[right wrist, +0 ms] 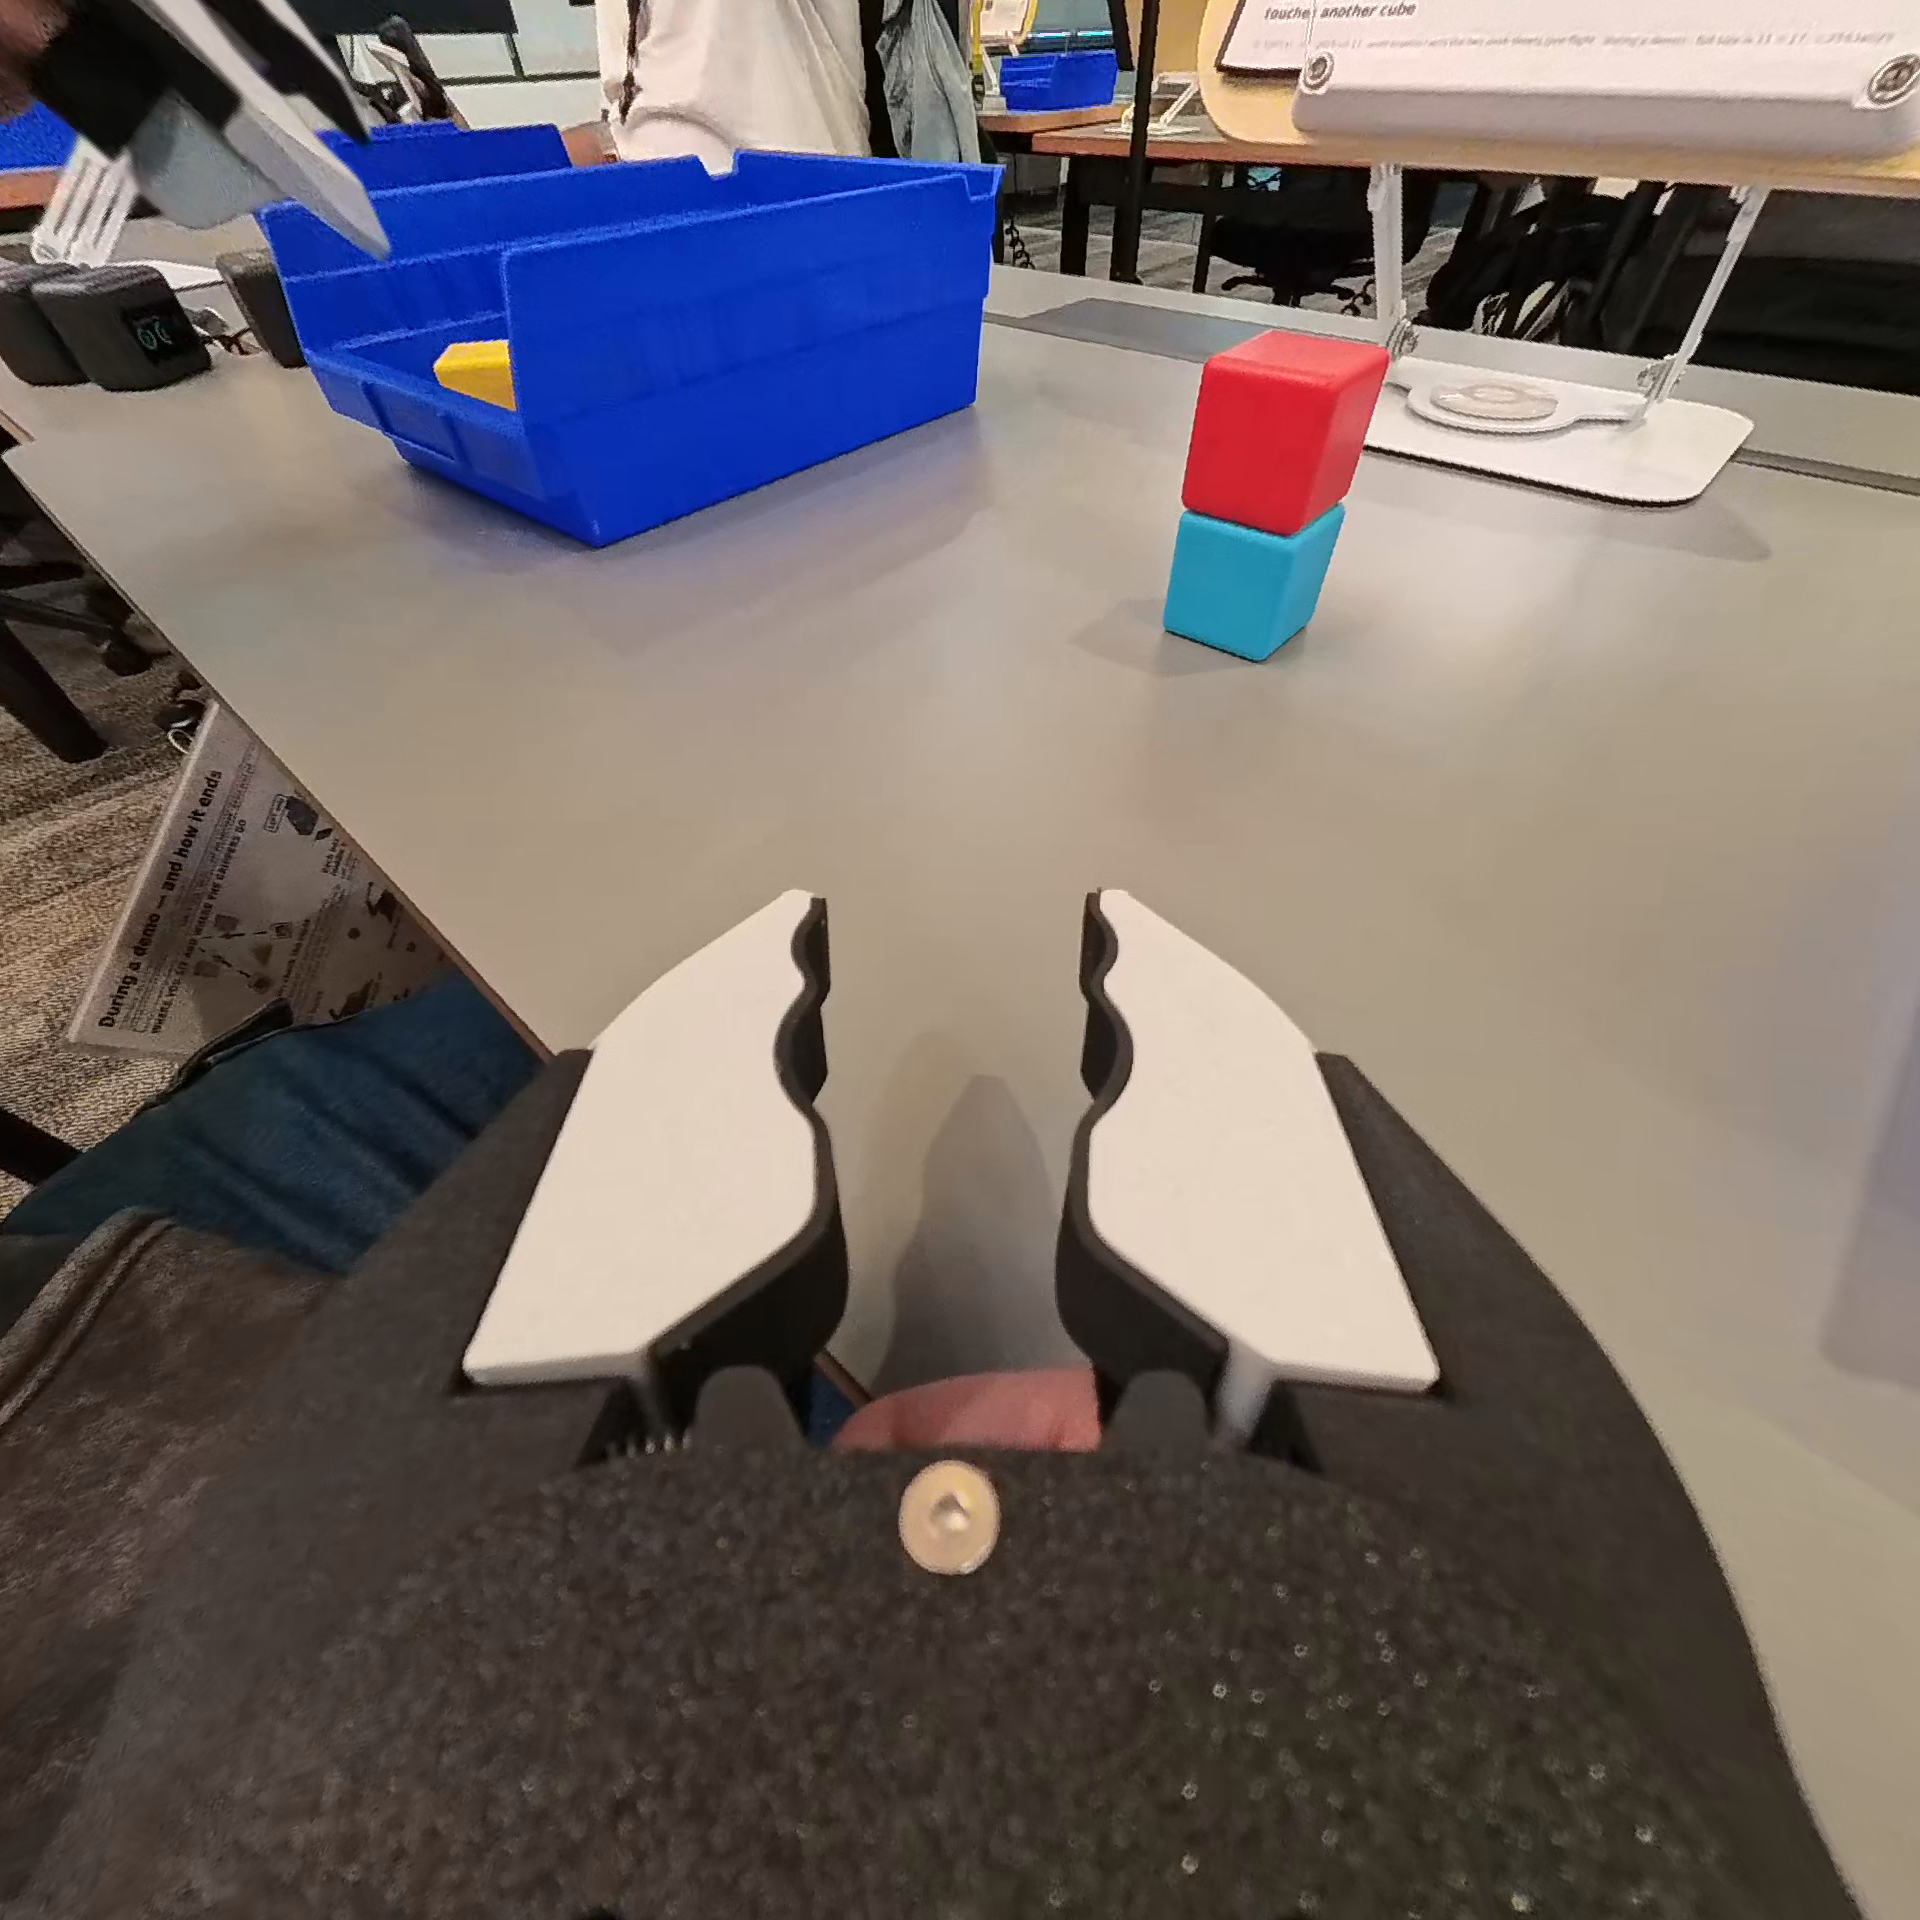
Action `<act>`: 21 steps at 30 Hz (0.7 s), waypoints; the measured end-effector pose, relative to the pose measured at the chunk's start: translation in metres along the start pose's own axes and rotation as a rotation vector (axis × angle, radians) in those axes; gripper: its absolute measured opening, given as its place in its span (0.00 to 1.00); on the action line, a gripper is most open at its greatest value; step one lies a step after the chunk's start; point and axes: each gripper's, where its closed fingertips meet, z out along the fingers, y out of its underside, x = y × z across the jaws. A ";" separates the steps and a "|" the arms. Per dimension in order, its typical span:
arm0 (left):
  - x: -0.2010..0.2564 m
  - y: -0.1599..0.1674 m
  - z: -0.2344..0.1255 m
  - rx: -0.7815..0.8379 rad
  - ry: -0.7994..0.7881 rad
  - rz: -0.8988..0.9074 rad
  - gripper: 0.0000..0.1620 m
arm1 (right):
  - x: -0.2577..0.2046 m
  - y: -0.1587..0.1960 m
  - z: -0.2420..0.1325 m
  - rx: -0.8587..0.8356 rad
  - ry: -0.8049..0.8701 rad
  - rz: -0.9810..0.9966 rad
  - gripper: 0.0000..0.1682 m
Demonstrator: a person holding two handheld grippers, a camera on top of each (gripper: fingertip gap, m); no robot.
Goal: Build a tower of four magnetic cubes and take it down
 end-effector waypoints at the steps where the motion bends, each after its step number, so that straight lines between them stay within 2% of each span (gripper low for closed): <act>1: -0.003 0.000 0.008 -0.033 0.027 0.028 0.41 | 0.000 0.000 0.000 0.002 -0.001 0.001 0.28; 6: -0.015 0.013 0.054 -0.218 0.146 0.078 0.41 | 0.000 0.000 0.000 0.002 -0.007 0.009 0.28; 7: -0.016 0.014 0.059 -0.232 0.169 0.076 0.38 | 0.000 0.000 0.000 0.001 -0.008 0.009 0.28; 11: -0.015 0.016 0.070 -0.296 0.242 0.083 0.38 | 0.001 0.000 0.001 -0.001 -0.014 0.011 0.27; 17: -0.009 0.025 0.083 -0.390 0.253 0.133 0.38 | 0.002 0.000 0.001 0.003 -0.024 0.034 0.27; 21: -0.005 0.031 0.092 -0.429 0.235 0.154 0.44 | 0.001 0.000 0.001 0.001 -0.030 0.036 0.27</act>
